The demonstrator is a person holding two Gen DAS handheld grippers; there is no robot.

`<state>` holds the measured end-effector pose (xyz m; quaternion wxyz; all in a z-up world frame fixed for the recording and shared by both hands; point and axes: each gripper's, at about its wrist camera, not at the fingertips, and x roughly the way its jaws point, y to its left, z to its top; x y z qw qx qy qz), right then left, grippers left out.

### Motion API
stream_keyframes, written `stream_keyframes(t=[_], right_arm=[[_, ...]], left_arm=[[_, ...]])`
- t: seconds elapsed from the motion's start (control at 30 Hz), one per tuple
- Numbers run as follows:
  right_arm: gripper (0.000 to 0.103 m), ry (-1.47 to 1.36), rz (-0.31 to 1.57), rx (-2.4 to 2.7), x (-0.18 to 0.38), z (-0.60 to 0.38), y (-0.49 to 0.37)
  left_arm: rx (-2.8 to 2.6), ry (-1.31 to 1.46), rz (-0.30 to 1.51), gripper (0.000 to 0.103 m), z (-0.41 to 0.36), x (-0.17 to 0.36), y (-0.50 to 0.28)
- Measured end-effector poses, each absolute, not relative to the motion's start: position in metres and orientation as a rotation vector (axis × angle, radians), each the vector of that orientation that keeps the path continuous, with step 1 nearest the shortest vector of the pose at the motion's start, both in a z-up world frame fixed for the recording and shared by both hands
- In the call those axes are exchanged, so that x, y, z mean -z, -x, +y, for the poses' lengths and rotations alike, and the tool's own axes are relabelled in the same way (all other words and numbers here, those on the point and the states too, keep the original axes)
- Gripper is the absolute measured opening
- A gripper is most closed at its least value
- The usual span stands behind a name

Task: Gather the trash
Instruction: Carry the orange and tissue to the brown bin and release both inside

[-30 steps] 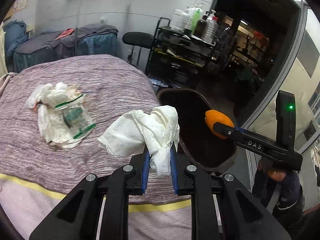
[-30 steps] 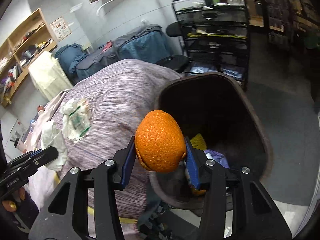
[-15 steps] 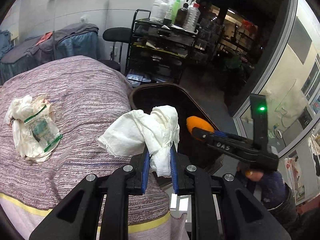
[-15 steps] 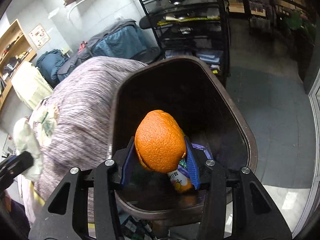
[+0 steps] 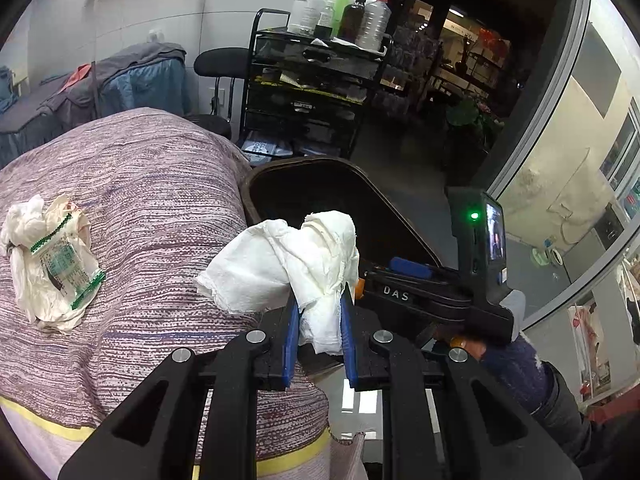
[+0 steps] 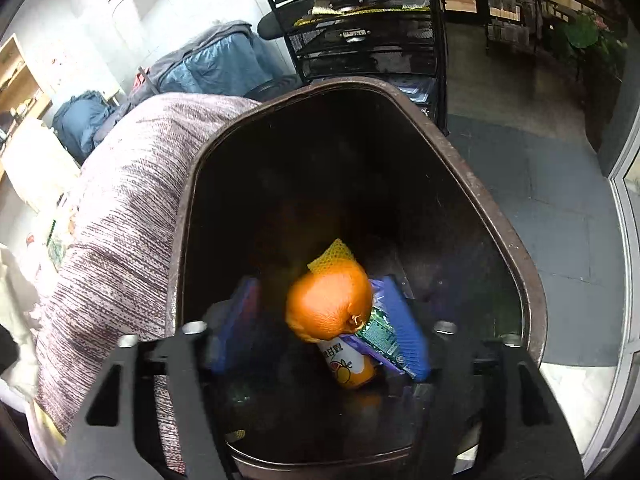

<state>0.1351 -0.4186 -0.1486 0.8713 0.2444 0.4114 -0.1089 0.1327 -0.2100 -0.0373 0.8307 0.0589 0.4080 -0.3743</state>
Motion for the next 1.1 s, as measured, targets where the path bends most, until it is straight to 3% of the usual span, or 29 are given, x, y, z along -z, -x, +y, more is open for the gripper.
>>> stream_keyframes(t=[0.6,1.1], right_arm=[[0.074,-0.531,0.736,0.337,0.113,-0.447,-0.087],[0.075,-0.565,0.741,0.407,0.121,-0.469,-0.066]], left_arm=[[0.843,-0.165,0.894,0.018,-0.248,0.037,-0.144],[0.868,-0.249,0.960,0.018,-0.298,0.057,-0.157]])
